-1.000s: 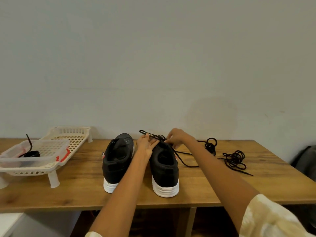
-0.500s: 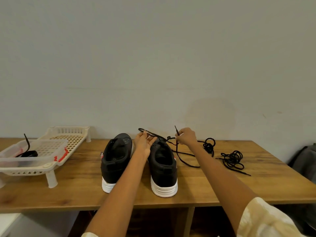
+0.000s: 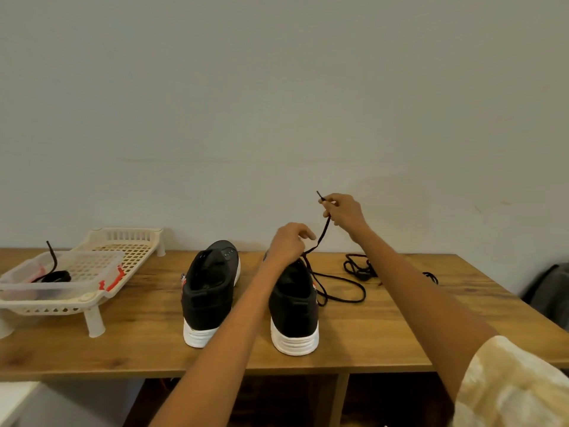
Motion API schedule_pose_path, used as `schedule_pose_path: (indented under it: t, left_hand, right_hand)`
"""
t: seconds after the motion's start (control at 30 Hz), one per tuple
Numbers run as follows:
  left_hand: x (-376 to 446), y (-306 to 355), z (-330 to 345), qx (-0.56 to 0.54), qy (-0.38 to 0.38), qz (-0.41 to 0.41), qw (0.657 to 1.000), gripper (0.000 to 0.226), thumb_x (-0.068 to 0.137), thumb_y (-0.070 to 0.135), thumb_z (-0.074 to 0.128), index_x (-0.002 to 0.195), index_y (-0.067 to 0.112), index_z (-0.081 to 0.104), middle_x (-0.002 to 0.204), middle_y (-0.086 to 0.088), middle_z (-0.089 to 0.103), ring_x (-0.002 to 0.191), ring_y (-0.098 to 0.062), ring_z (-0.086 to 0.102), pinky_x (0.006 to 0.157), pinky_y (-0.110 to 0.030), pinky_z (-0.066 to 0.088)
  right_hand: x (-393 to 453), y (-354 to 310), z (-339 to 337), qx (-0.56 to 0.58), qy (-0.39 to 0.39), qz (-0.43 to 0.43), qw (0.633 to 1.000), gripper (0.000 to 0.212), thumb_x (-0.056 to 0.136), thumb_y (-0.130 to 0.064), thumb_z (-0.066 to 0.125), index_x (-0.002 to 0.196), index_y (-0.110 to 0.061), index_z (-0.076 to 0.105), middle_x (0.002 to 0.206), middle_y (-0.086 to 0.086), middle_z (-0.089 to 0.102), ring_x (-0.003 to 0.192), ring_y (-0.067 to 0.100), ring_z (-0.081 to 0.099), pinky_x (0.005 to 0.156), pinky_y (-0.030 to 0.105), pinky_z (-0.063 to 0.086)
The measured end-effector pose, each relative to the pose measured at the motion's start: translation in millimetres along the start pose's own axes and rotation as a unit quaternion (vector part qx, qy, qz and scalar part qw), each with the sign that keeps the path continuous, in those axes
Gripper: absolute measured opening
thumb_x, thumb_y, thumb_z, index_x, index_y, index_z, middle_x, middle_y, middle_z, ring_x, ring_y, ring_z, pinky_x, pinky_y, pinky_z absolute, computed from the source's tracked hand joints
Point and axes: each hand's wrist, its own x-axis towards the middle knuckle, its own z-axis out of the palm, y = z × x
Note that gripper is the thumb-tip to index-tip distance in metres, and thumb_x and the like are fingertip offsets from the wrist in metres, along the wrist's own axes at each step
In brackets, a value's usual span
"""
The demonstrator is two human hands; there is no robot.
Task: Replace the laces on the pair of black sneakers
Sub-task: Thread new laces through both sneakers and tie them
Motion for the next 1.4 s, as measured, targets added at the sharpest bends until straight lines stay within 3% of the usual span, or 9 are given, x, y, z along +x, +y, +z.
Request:
schedule_pose_path:
  t: [0.1, 0.2, 0.37, 0.47, 0.6, 0.7, 0.87, 1.07, 1.4]
  left_hand:
    - [1.8, -22.3, -6.8, 0.063, 0.027, -0.092, 0.993, 0.028, 0.087, 0.006, 0.052, 0.113, 0.014, 0.056, 0.119, -0.01, 0.056, 0.105, -0.025, 0.055, 0.086, -0.036, 0.047]
    - [-2.3, -36.6, -9.6, 0.131, -0.048, -0.179, 0.974, 0.049, 0.09, 0.037, 0.058, 0.125, 0.005, 0.045, 0.123, -0.015, 0.052, 0.112, -0.032, 0.052, 0.089, -0.038, 0.047]
    - [-4.2, -46.3, -18.5, 0.035, -0.091, -0.251, 0.963, 0.027, 0.091, 0.021, 0.057, 0.105, 0.002, 0.044, 0.1, -0.016, 0.053, 0.093, -0.034, 0.059, 0.08, -0.042, 0.056]
    - [-3.8, -52.8, -19.2, 0.04, -0.123, -0.236, 0.963, 0.01, 0.092, 0.012, 0.05, 0.092, 0.002, 0.05, 0.088, -0.016, 0.055, 0.079, -0.03, 0.055, 0.08, -0.04, 0.053]
    - [3.9, -61.9, -18.1, 0.119, -0.113, -0.135, 0.977, 0.043, 0.09, 0.005, 0.042, 0.127, 0.022, 0.055, 0.133, -0.011, 0.053, 0.114, -0.032, 0.051, 0.09, -0.035, 0.045]
    - [4.9, -67.5, -14.2, 0.161, -0.127, -0.104, 0.973, 0.043, 0.093, 0.004, 0.039, 0.128, 0.022, 0.056, 0.135, -0.012, 0.05, 0.114, -0.033, 0.049, 0.093, -0.037, 0.046]
    - [0.4, -65.8, -17.1, -0.004, -0.08, -0.176, 0.981, 0.024, 0.09, -0.002, 0.031, 0.1, 0.014, 0.046, 0.097, -0.017, 0.052, 0.064, -0.024, 0.047, 0.05, -0.03, 0.044]
    - [2.1, -58.4, -21.0, -0.224, -0.017, -0.301, 0.927, 0.02, 0.096, 0.021, 0.045, 0.081, 0.009, 0.048, 0.079, -0.009, 0.05, 0.066, -0.025, 0.053, 0.061, -0.032, 0.048]
    - [-1.4, -62.9, -25.7, -0.306, 0.064, -0.32, 0.894, 0.026, 0.09, -0.015, 0.044, 0.069, 0.0, 0.051, 0.069, -0.015, 0.052, 0.056, -0.025, 0.053, 0.054, -0.034, 0.048]
  right_hand:
    - [-6.2, -8.4, 13.7, -0.015, -0.054, -0.021, 0.998, 0.023, 0.094, -0.025, 0.057, 0.104, -0.011, 0.072, 0.081, 0.002, 0.063, 0.072, 0.012, 0.054, 0.073, 0.032, 0.046]
    - [-14.1, -8.7, 33.8, -0.037, -0.1, -0.03, 0.994, 0.027, 0.089, -0.031, 0.064, 0.097, -0.008, 0.075, 0.074, 0.007, 0.061, 0.064, 0.017, 0.047, 0.06, 0.027, 0.039]
    - [-23.4, -2.8, 64.8, -0.079, -0.166, -0.041, 0.982, 0.025, 0.091, -0.026, 0.062, 0.103, -0.008, 0.073, 0.099, 0.008, 0.071, 0.093, 0.022, 0.062, 0.077, 0.026, 0.046]
    - [-22.4, 2.9, 78.3, -0.102, -0.18, -0.03, 0.978, 0.022, 0.091, -0.025, 0.061, 0.103, -0.01, 0.072, 0.112, 0.006, 0.068, 0.104, 0.021, 0.059, 0.081, 0.026, 0.043]
    - [-19.1, 9.7, 86.3, -0.113, -0.168, 0.001, 0.979, 0.021, 0.092, -0.021, 0.057, 0.102, -0.008, 0.071, 0.112, 0.009, 0.068, 0.099, 0.022, 0.06, 0.076, 0.027, 0.042]
    - [-19.6, 13.7, 86.9, -0.111, -0.161, 0.016, 0.981, 0.02, 0.093, -0.018, 0.056, 0.103, -0.007, 0.07, 0.112, 0.01, 0.067, 0.088, 0.017, 0.054, 0.074, 0.027, 0.041]
    - [-20.3, 17.3, 86.4, -0.123, -0.18, 0.009, 0.976, 0.019, 0.092, -0.018, 0.056, 0.103, -0.012, 0.071, 0.111, 0.008, 0.067, 0.091, 0.018, 0.057, 0.074, 0.027, 0.042]
    - [-23.0, 20.6, 89.9, -0.116, -0.194, -0.005, 0.974, 0.019, 0.089, -0.021, 0.06, 0.096, -0.012, 0.075, 0.103, 0.007, 0.071, 0.094, 0.019, 0.062, 0.081, 0.03, 0.05]
    - [-28.9, 22.7, 95.9, -0.101, -0.215, -0.024, 0.971, 0.016, 0.087, -0.022, 0.064, 0.095, -0.013, 0.075, 0.106, 0.005, 0.07, 0.101, 0.019, 0.06, 0.084, 0.03, 0.048]
